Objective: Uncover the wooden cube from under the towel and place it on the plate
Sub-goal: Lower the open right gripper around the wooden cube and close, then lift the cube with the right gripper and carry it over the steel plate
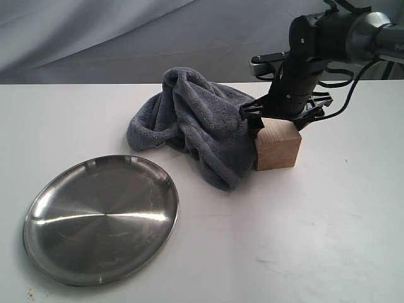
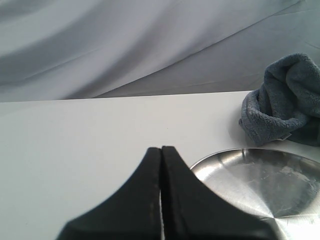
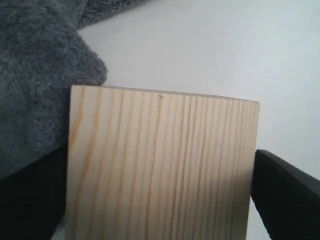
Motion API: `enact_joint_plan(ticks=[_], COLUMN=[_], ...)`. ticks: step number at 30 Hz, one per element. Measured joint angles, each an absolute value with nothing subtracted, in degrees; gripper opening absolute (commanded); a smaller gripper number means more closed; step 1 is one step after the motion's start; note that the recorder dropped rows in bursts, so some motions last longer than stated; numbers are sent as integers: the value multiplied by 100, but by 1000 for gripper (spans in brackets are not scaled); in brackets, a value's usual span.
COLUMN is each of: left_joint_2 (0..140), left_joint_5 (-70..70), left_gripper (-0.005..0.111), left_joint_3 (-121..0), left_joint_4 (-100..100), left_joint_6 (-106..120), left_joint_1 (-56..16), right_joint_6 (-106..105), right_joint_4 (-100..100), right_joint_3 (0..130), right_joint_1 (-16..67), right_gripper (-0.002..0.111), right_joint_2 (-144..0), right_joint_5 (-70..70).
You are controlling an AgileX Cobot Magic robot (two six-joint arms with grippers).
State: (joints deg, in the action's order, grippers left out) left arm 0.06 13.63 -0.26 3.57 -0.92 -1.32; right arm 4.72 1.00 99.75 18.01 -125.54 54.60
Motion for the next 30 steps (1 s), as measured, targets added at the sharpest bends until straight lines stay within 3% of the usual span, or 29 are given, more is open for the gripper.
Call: enact_joint_plan(ticks=[2,7,10,30], left_joint_2=[6,6,6,6], left_joint_5=[1363,1363,1363,1363], left_gripper=[0,0,0,0], left_joint_3=[-26,-26,-26,-26], left_joint_4=[357,357,357,357], left_joint_6=[-92,-92,-92,-92], left_joint_1=[-132,-132,-132,-132], right_joint_6=[425,385,364,202], right_joint_4=[0,-97,-97,284], right_joint_3=[9975,9984,9984,9973], right_joint_1=[1801,1776,1776,1787], right_gripper=[67,21,0,0], right_joint_2=[-12577,-12577,-12564,-10959], right_joint_5=[5470,5470,5495,5897])
